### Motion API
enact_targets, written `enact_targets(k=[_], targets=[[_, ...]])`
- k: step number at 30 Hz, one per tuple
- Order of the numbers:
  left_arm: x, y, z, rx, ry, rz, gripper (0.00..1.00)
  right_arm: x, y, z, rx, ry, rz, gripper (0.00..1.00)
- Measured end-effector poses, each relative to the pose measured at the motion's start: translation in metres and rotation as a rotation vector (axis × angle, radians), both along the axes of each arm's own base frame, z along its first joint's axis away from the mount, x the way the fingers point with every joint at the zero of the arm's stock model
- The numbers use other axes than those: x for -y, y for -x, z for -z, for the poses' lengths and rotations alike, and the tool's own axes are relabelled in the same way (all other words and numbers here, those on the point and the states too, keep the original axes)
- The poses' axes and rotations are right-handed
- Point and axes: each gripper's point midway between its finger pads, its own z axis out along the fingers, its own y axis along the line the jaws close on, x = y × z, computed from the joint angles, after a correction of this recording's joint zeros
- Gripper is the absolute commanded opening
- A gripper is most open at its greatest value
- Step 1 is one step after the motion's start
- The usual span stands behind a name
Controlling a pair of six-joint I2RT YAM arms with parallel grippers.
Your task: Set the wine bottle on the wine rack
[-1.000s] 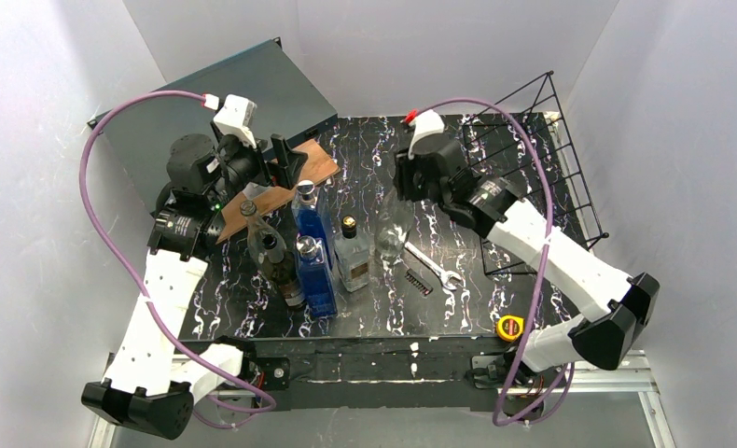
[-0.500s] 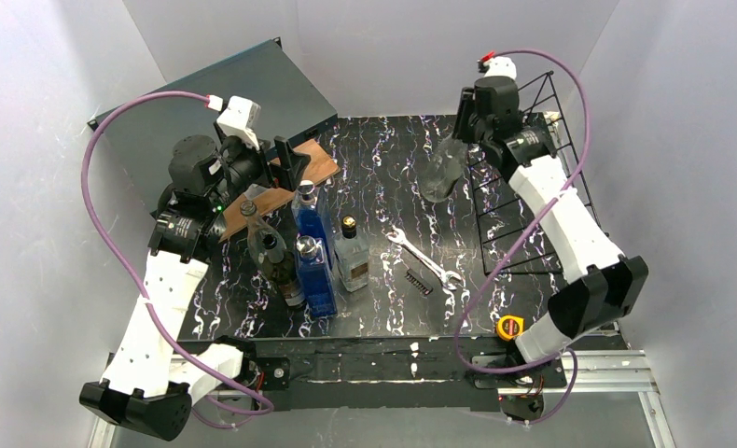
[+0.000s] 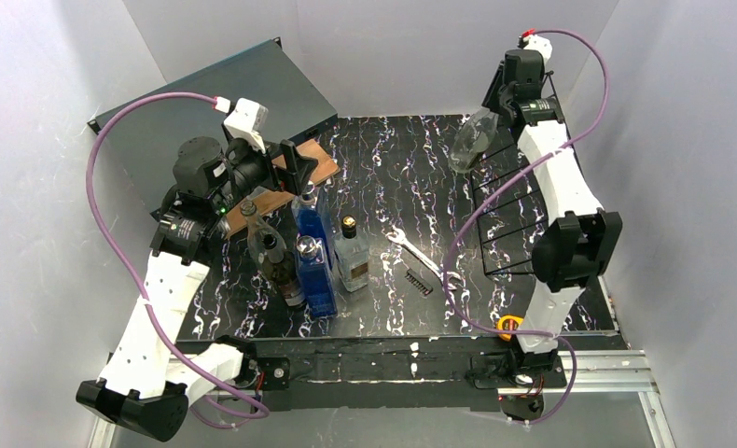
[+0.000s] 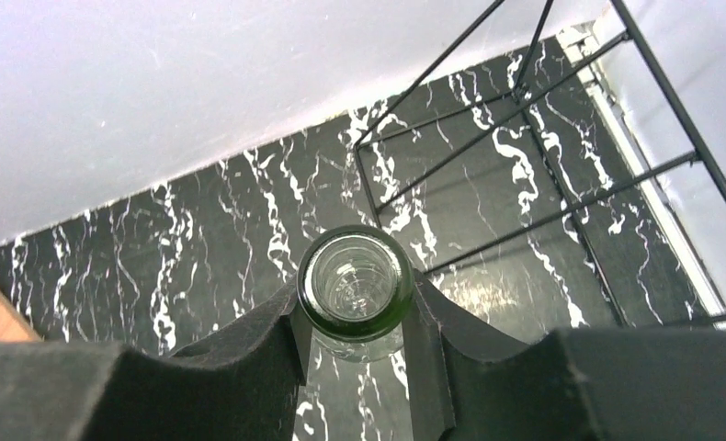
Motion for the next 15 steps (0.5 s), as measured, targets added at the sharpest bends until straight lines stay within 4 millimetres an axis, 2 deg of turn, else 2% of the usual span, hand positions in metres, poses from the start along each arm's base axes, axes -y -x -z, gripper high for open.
enact_targets(k=[7, 9, 11, 15], targets=[[0.002, 0.000, 0.003, -0.015, 0.001, 0.006, 0.99, 0.013, -0.048, -0.005, 0.075, -0.007, 0.065, 0.01], [0.005, -0.004, 0.011, -0.042, -0.004, 0.011, 0.99, 0.023, -0.060, -0.006, 0.099, -0.031, 0.102, 0.01], [0.006, -0.006, 0.017, -0.064, -0.006, 0.014, 0.99, 0.039, -0.081, -0.016, 0.159, -0.056, 0.139, 0.01], [0.010, -0.006, 0.020, -0.074, -0.005, 0.028, 0.99, 0.053, -0.102, -0.012, 0.192, -0.057, 0.165, 0.01]])
